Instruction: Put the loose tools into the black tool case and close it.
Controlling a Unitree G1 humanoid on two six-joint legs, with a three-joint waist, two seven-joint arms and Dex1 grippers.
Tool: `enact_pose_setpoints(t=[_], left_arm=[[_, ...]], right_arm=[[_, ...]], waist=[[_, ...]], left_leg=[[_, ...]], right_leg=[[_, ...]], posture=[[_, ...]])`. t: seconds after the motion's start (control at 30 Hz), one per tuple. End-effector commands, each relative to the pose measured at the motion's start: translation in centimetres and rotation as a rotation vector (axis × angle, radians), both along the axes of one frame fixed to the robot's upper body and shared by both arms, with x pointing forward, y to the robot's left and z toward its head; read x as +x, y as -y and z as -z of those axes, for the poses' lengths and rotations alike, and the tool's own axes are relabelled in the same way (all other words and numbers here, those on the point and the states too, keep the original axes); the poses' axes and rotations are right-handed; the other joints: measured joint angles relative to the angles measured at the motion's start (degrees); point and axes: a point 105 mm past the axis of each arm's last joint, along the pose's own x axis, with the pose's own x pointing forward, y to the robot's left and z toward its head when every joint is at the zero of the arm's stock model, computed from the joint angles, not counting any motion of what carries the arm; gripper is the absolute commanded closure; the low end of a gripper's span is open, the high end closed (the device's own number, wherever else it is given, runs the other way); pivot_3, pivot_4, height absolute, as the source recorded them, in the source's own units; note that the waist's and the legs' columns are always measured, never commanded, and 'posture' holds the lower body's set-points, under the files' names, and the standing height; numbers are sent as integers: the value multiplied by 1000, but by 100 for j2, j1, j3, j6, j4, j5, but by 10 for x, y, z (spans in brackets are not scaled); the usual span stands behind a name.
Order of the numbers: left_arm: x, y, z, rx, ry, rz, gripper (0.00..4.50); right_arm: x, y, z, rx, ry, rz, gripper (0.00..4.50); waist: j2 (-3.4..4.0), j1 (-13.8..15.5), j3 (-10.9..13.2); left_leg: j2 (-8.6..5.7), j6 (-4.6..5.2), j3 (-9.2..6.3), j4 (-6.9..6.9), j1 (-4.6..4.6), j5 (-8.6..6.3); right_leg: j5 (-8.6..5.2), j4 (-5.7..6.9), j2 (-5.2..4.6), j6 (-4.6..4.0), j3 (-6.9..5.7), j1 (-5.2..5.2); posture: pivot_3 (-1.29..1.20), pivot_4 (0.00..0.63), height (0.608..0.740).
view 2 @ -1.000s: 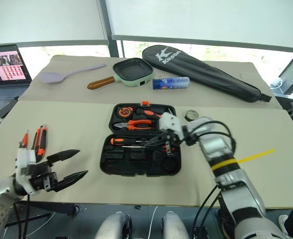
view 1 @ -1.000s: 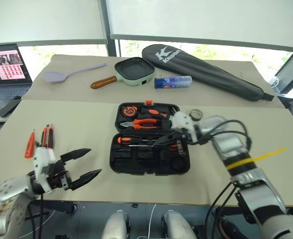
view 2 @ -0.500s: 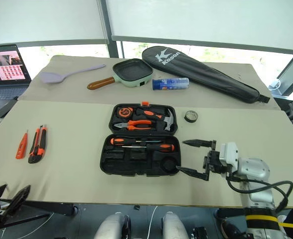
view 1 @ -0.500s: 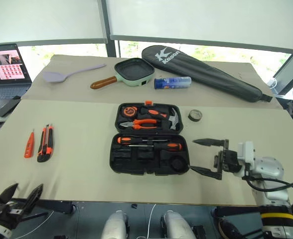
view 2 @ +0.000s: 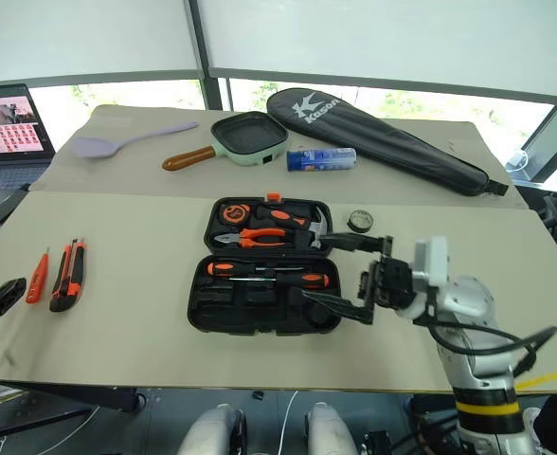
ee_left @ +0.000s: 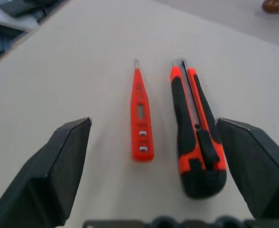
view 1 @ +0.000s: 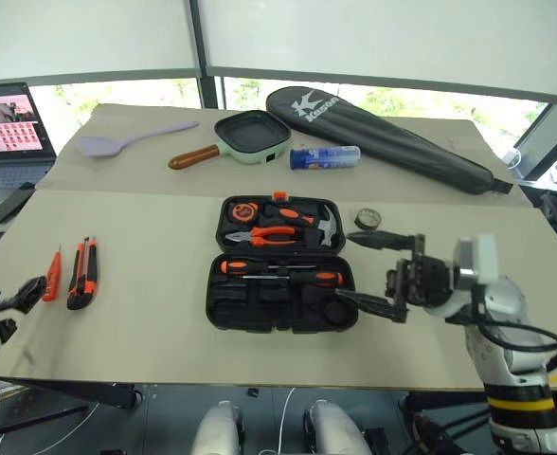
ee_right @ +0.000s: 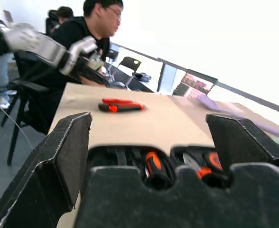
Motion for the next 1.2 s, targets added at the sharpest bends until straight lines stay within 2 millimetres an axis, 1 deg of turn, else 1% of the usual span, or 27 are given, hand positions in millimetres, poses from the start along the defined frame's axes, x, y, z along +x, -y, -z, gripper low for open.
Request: enact_pose_setpoints(t=[0.03,0.13,0.17,0.23,0.37,0.5,0.63,0.7,0.73,0.77,0.87,0.9,0.93,0.97,1.0,1.07,1.1,1.2], left_arm=[[8,-8,7,-32,-121,2,0],[24,-14,7,-45,-162,-3,0],[28,-17,7,-48,-175,-16,0],[34,-18,9,-59,-195,-2,0],[46,-12,18,-98,-228,52,0],[57,-2,25,-132,-243,120,0],[63,5,32,-139,-280,170,0],[62,5,36,-144,-301,181,498],[61,5,39,-141,-321,181,672],[60,4,41,-138,-335,182,1105],[58,4,43,-144,-347,184,2139],[57,4,43,-144,-346,186,2588],[56,2,41,-139,-345,183,2826],[55,0,41,-133,-344,178,3328],[54,-2,40,-128,-339,172,3705],[50,-7,36,-107,-331,165,4096],[49,-9,33,-96,-318,166,4094],[58,-8,4,-50,-124,211,4095]], right_arm=[[2,-9,-19,-32,17,6,31],[2,-16,-27,-71,21,-4,31],[2,-18,-27,-92,24,-7,31],[1,-19,-25,-116,21,-12,31],[3,-17,-18,-183,17,-5,31],[11,-13,-23,-197,17,37,31],[13,-12,-24,-200,19,35,31],[13,-12,-24,-200,19,33,0],[13,-12,-24,-196,18,29,0],[12,-13,-24,-194,18,26,0],[11,-12,-24,-189,17,21,0],[11,-11,-24,-189,18,20,0],[11,-11,-23,-190,16,17,0],[11,-11,-23,-192,14,13,0],[10,-10,-22,-194,13,11,0],[9,-8,-20,-196,7,10,0],[9,-7,-19,-198,4,11,0],[10,-2,-15,-199,-20,30,0]], waist=[[-1,-5,0],[-3,25,2],[-3,34,2],[-12,44,3],[-15,50,2],[-11,79,2],[-8,133,2],[-6,148,1],[-6,156,1],[-6,162,1],[-5,163,1],[-5,165,1],[-5,167,1],[-5,165,1],[-5,163,1],[-5,155,1],[-5,145,1],[-5,108,1]], left_leg=[[-1,-2,0,-2,-1,-1],[-2,-10,1,-9,-6,-6],[-2,-10,1,-10,-9,-6],[-3,-10,1,-11,-12,-6],[-7,-11,11,-10,-25,-6],[-10,-11,22,-9,-22,-5],[-12,-11,23,-7,-18,-3],[-13,-11,23,-6,-19,-3],[-14,-11,23,-6,-19,-3],[-13,-11,23,-6,-19,-3],[-14,-11,23,-5,-19,-3],[-14,-11,23,-5,-19,-3],[-14,-11,23,-5,-19,-3],[-14,-11,23,-5,-19,-3],[-13,-11,23,-5,-19,-3],[-13,-11,23,-5,-19,-3],[-12,-11,23,-5,-19,-3],[-8,-11,22,-5,-21,-3]], right_leg=[[0,2,-1,0,0,-1],[0,-3,-4,0,-4,-7],[0,-5,-4,-1,-6,-12],[0,-4,-3,-1,-8,-14],[0,-10,-11,-1,-17,-16],[0,-3,-11,-1,-21,-13],[0,-1,-11,-1,-22,-8],[-1,-1,-11,-1,-22,-6],[-1,-1,-11,-1,-22,-6],[-1,-1,-11,-1,-22,-6],[-1,-2,-12,0,-21,-5],[-1,-2,-12,0,-21,-5],[-1,-2,-12,0,-21,-5],[-1,-2,-12,0,-21,-5],[-1,-2,-12,0,-21,-5],[-1,-2,-12,0,-21,-5],[-1,-2,-11,0,-21,-5],[-1,-2,-11,0,-21,-7]], posture=[[0,150,740],[0,150,740],[0,150,740],[0,150,740],[0,150,740],[0,150,740],[0,150,740],[0,150,740],[0,150,740],[0,150,740],[0,150,740],[0,150,740],[0,150,740],[0,150,740],[0,150,740],[0,150,740],[0,150,740],[0,150,740]])
